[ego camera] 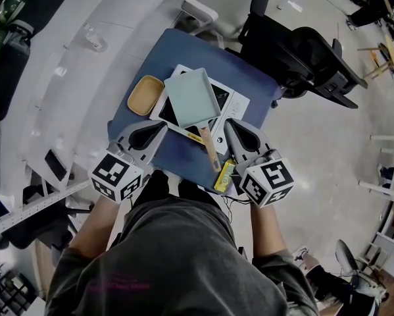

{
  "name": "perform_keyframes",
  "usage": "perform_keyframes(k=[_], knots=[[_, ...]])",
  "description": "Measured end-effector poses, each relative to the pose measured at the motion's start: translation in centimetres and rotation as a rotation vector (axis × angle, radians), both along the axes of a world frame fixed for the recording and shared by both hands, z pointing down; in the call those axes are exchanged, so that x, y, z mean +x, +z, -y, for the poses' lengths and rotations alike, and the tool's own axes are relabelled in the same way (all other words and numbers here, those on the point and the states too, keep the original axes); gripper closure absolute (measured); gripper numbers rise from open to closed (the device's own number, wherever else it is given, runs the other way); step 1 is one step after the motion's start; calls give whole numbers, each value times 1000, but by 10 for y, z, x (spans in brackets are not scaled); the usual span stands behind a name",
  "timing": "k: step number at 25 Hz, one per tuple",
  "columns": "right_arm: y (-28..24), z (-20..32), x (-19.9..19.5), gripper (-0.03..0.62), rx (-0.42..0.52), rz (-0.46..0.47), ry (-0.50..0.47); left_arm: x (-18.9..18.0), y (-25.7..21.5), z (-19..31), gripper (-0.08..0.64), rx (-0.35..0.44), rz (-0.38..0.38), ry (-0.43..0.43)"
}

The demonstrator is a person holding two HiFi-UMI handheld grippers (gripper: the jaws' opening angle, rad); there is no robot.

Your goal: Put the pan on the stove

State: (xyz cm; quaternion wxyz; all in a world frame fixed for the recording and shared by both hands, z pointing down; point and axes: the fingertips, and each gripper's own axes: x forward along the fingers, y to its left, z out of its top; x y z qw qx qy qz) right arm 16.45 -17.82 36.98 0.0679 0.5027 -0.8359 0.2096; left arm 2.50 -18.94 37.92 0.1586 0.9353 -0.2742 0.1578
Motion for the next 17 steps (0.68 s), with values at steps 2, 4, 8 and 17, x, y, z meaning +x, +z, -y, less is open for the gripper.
perform_keyframes(k=[2,4,8,17], knots=[[2,1,0,591,-5,-2,-2,0,1,1,558,-1,0,-2],[4,1,0,591,-11,-4,-2,-1,2,2,558,-2,-2,-3],[5,4,-1,591,-14,-7,0,-1,3,4,558,-5,-2,0],[5,8,-3,591,-20,-1,-5,0,4,5,558,-7,1,9]])
